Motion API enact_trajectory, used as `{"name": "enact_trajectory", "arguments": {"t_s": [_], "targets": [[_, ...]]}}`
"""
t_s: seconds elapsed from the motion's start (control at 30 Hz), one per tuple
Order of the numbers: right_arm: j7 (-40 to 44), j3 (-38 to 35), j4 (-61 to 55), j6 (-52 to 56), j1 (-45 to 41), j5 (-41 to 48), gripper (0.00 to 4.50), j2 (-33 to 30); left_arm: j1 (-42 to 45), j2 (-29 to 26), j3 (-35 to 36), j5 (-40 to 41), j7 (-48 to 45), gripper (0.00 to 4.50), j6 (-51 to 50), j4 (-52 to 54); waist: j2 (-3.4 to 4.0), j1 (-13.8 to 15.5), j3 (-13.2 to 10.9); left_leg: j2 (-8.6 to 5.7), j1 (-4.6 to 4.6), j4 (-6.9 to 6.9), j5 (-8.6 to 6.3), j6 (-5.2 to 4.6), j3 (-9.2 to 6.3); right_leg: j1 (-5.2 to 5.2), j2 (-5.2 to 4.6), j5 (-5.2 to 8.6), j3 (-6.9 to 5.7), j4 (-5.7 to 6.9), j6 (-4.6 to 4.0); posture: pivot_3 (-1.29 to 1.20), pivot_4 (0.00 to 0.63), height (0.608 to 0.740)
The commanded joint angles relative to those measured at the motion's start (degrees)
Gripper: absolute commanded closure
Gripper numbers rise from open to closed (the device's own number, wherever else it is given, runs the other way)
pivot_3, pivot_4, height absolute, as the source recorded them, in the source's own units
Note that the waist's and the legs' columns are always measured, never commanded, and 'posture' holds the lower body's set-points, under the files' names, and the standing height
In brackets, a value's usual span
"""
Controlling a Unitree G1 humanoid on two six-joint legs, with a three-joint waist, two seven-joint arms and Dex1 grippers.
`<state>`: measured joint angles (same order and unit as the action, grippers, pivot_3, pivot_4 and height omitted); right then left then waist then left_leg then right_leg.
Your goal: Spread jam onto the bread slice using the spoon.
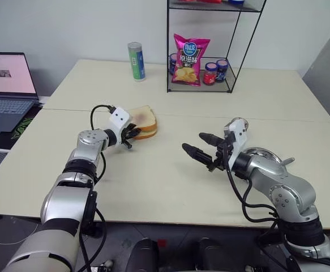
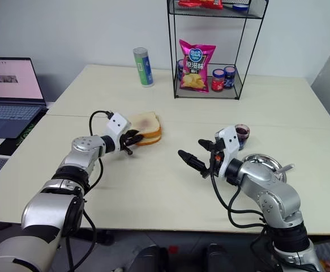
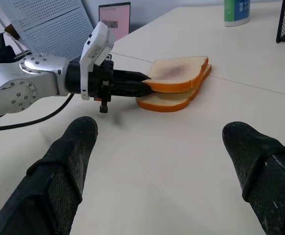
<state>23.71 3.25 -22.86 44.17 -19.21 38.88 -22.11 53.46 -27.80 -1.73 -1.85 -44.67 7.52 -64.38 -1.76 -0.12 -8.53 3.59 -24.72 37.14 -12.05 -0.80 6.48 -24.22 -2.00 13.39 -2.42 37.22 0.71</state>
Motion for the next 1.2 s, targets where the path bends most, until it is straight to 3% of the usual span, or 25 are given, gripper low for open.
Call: {"name": "enact_trajectory", "arguments": {"t_s": [0.03,0.17,0.37,0.47,0.67,0.83,0.9,1.0,1.2], "targets": [[0.05,-1.68,-2.12,-0.82,-0.25,-0.08,0.0,0.23,0.86,-0.95,1.64,1.6,-1.33,4.4,0.22,3.62,0.0,0.01,0.0,0.0,0.0,0.0,0.0,0.0,0.0,0.0,0.0,0.0,0.0,0.0,0.0,0.0,0.15,0.74],[-0.08,-2.6,-2.38,-0.54,-0.11,0.08,0.0,-0.35,0.01,-0.8,1.48,2.75,-4.06,4.48,1.13,9.59,-0.01,0.03,-0.01,0.0,-0.01,-0.01,0.0,0.0,0.0,0.0,0.0,0.0,0.01,-0.02,0.0,0.0,0.15,0.74],[1.48,-10.18,-8.14,4.87,3.41,6.09,0.0,-7.56,-11.6,0.36,-6.24,3.05,-12.02,4.48,-2.14,40.84,0.01,0.19,-0.01,-0.07,-0.05,-0.07,-0.02,-0.01,0.0,0.03,-0.13,0.0,0.14,-0.1,-0.01,0.0,0.15,0.74],[2.09,-12.63,-10.07,6.81,5.53,8.28,0.0,-10.5,-18.53,0.6,-12.02,-0.08,-13.43,4.48,-2.01,50.83,0.01,0.12,0.0,-0.04,-0.04,-0.09,-0.02,-0.02,0.01,0.03,-0.17,0.0,0.19,-0.11,-0.01,0.0,0.15,0.74],[0.16,-14.82,-13.05,8.95,8.71,11.25,0.0,-11.74,-23.5,1.34,-21.54,-9.22,-11.23,4.48,3.63,50.66,0.03,0.04,0.0,0.11,0.15,-0.08,0.01,0.0,-0.11,0.04,-0.08,0.1,0.2,0.1,-0.06,0.0,0.15,0.74],[-2.03,-14.43,-14.09,8.91,9.7,11.23,0.0,-10.8,-20.48,4.01,-22.02,-10.65,-8.17,4.48,4.75,45.89,0.07,0.35,0.03,0.01,0.2,-0.04,0.02,-0.03,-0.17,0.13,-0.15,0.19,0.2,0.09,0.07,0.0,0.15,0.74],[-2.55,-14.5,-14.24,8.81,10.25,11.21,0.0,-10.59,-19.22,4.32,-21.84,-11.01,-7.96,3.98,5.22,43.62,0.07,0.41,0.03,-0.02,0.12,0.0,0.02,-0.03,-0.14,0.13,-0.16,0.17,0.2,-0.02,0.1,0.0,0.15,0.74],[-2.91,-15.01,-14.58,8.64,11.56,11.22,0.0,-10.63,-18.82,4.01,-21.03,-9.91,-8.91,3.58,4.76,42.82,0.07,0.48,0.02,-0.11,0.03,0.04,0.02,-0.05,-0.1,0.13,-0.16,0.14,0.22,-0.14,0.15,0.0,0.15,0.74],[-3.43,-18.2,-14.87,8.45,14.51,12.1,0.0,-11.36,-20.68,0.59,-18.31,-3.74,-15.37,2.34,-0.9,48.72,0.07,0.21,0.02,0.02,0.04,0.02,0.02,-0.05,-0.13,0.1,-0.16,0.15,0.21,-0.09,0.14,0.0,0.15,0.74]]}}
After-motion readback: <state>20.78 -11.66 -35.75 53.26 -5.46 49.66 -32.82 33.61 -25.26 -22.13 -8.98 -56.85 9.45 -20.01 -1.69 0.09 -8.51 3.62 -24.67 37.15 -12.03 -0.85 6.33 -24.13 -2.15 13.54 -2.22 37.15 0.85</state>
